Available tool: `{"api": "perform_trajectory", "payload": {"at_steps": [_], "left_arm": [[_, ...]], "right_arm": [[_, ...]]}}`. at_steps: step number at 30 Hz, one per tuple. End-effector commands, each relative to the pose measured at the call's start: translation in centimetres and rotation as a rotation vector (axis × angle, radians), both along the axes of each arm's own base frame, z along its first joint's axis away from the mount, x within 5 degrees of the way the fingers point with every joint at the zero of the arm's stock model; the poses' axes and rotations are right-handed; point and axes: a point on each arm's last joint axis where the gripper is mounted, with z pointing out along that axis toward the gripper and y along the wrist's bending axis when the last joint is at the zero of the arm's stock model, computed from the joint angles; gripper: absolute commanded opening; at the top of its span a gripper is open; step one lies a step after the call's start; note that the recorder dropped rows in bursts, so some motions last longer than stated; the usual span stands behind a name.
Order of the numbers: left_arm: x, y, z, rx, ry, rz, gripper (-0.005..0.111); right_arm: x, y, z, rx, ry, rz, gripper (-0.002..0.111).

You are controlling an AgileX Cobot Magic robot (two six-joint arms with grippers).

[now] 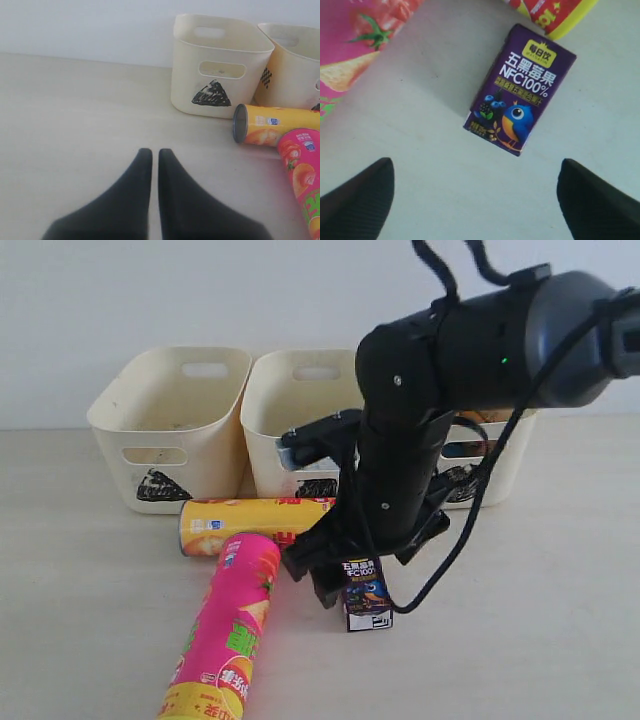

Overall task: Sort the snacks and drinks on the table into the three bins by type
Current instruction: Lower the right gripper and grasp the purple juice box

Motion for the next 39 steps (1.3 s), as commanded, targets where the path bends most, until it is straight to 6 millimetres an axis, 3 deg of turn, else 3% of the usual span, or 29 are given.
{"api": "perform_trajectory", "payload": {"at_steps": [1,8,17,23,25,27,39], "left_arm": [[0.0,0.0,0.2,-0.008,-0.02,0.003,0.004],[0.0,0.0,0.2,-0.008,-0.02,0.003,0.004],[0.0,0.0,0.2,-0.008,-0.02,0.003,0.004],[0.0,0.0,0.2,-0.008,-0.02,0.003,0.004],[0.0,0.0,0.2,-0.008,-0.02,0.003,0.004],[0.0,0.0,0.2,-0.008,-0.02,0.003,0.004],[0.0,0.0,0.2,-0.008,-0.02,0.003,0.004]], "right_arm": [[0.4,0.4,-2.1,-0.028,0.024,-0.009,0.091],[1.6,1.2,-4.1,0.016,-0.031,-0.071,0.093],[2.3,0.9,-6.0,-0.06,-0.051,-0.083,0.09],[2.4,1.0,-7.0,-0.065,-0.039,-0.083,0.057],[2.4,1.0,-7.0,-0.07,-0.041,-0.074,0.033],[2.4,1.0,-6.8,-0.074,-0.049,-0.041,0.0],[1.2,-0.5,-3.4,-0.157,-0.025,-0.006,0.0]]}}
